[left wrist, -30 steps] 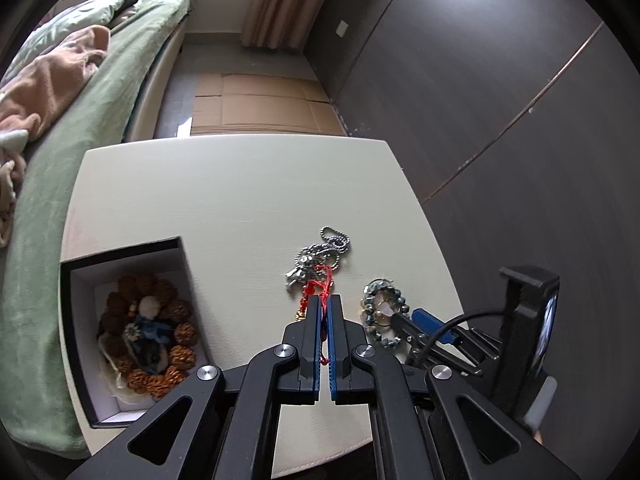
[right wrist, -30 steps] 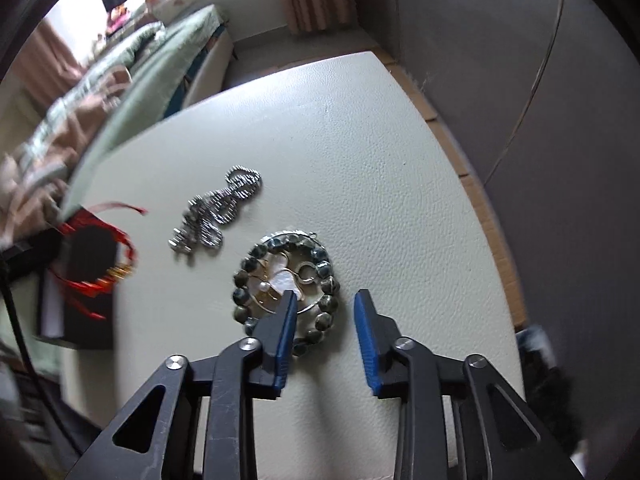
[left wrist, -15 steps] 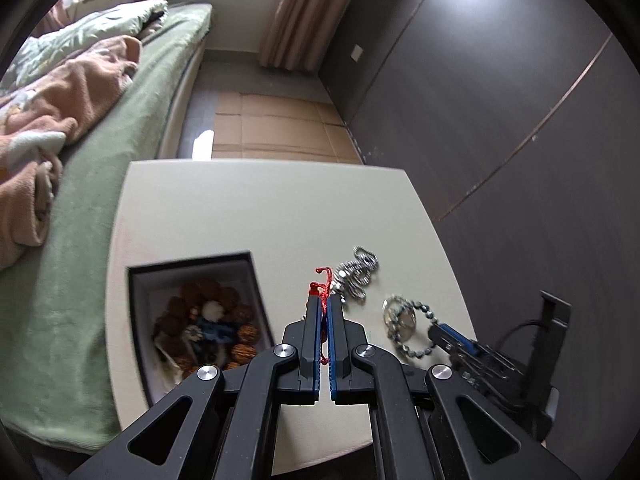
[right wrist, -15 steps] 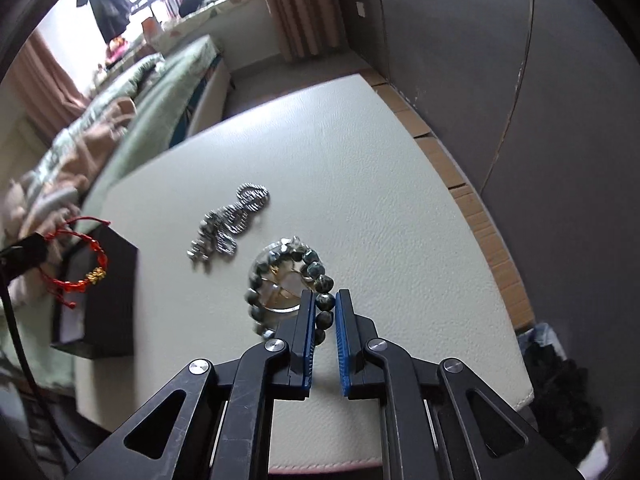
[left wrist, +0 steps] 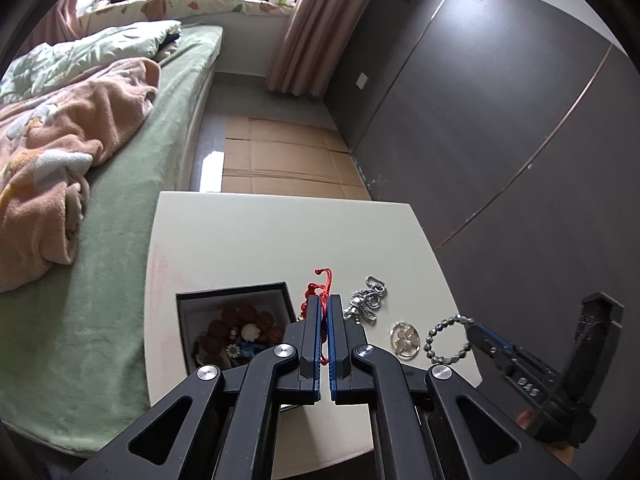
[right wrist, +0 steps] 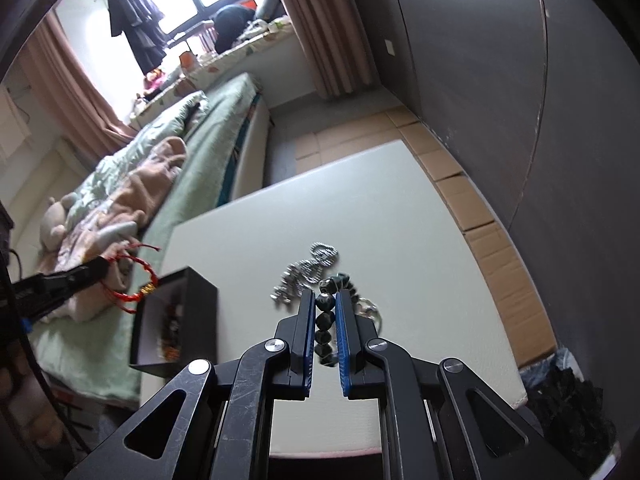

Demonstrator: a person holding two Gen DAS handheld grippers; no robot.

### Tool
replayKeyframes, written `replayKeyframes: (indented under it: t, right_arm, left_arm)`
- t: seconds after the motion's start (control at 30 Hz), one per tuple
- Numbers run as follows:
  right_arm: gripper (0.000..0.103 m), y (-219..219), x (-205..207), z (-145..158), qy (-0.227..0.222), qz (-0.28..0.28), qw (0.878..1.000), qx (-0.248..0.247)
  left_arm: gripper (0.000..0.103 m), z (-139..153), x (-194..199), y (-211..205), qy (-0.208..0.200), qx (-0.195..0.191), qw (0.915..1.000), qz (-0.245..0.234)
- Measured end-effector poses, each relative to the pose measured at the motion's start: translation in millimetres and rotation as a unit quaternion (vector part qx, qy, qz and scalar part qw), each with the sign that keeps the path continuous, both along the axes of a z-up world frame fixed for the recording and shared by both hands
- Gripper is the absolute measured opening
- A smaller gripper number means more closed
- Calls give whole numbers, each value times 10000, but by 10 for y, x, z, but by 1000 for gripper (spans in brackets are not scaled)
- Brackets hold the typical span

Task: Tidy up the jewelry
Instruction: 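Drop the red-string bracelet in the box with left tool while right tool grasps the grey bead bracelet, then lower the grey bead bracelet into the black box and open the right tool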

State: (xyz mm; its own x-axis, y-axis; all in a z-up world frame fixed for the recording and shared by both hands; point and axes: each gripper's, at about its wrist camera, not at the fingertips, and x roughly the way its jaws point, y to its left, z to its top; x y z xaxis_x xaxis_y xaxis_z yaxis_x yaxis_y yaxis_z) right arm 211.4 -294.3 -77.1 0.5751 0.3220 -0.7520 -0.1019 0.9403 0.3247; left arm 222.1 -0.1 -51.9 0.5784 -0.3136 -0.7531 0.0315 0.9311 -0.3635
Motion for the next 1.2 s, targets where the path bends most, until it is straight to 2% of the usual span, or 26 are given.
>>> replayKeyframes:
  t: [0.4, 0.57, 0.67, 0.73, 0.8, 0.83, 1.03, 1.2]
  right_arm:
    - [11, 223, -33, 303, -274, 268, 9990, 232]
    - [11, 377, -40, 336, -311, 415, 9984, 231]
    - [11, 511, -35, 337, -317, 553, 9977, 230]
    - [11, 596, -34, 332, -313, 626, 9973, 227]
    - [11, 673, -37, 333, -320, 699, 9968, 237]
    - [11, 723, -37, 334, -316, 747, 9964, 247]
    - [11, 960, -30, 335, -282, 1017, 9937, 386]
    - [11, 1180, -6, 322, -184, 1216, 9908, 566]
  left_arm:
    - [2, -292, 72, 182, 347, -226, 9989, 200]
    - [3, -582, 82, 213, 776, -454, 9957, 230]
    - [8, -741, 28, 228, 1037, -308, 9935, 348]
    - [25, -777, -27, 274, 1061, -341, 9930, 402]
    - [77, -739, -89, 357, 952, -496, 9931, 474]
    - [85, -700, -117, 408, 869, -547, 9933, 528]
    - [85, -466, -299, 656, 592, -541, 9937, 784]
    - [85, -357, -444, 795, 495, -166, 9946, 894]
